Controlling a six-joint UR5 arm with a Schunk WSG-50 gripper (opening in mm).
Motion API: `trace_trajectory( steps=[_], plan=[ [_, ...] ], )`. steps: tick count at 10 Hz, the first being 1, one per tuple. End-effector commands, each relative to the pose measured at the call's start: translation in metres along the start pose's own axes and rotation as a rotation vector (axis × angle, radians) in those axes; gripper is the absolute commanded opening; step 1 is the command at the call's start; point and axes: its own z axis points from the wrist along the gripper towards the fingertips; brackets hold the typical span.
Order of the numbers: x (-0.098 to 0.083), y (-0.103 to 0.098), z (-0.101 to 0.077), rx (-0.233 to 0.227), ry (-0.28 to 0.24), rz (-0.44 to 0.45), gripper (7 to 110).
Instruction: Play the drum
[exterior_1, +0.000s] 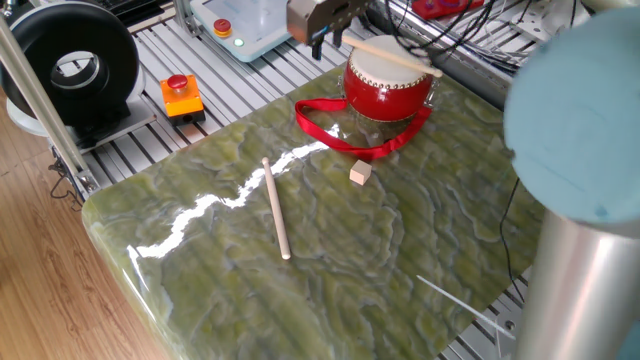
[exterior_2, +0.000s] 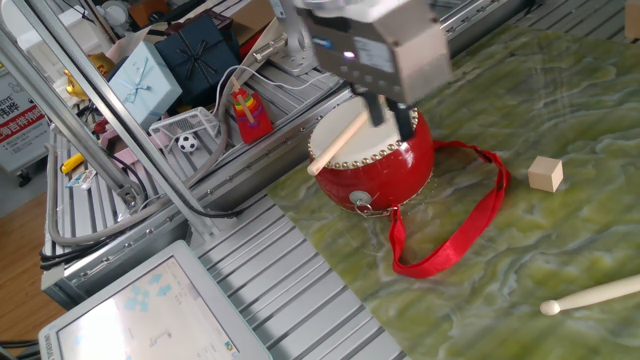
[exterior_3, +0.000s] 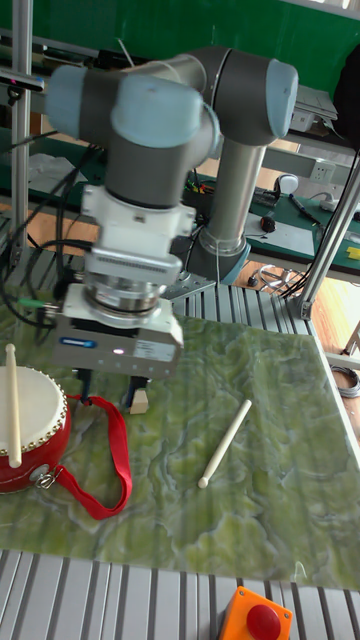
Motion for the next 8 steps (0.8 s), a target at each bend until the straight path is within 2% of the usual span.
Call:
trace_trajectory(
  steps=[1,8],
  plan=[
    [0.0244,0.0275,-0.0025,0.007,0.007,0.046,7],
    [0.0192,0.0243,0.0009,-0.005,-0.004,0.021,7]
  ],
)
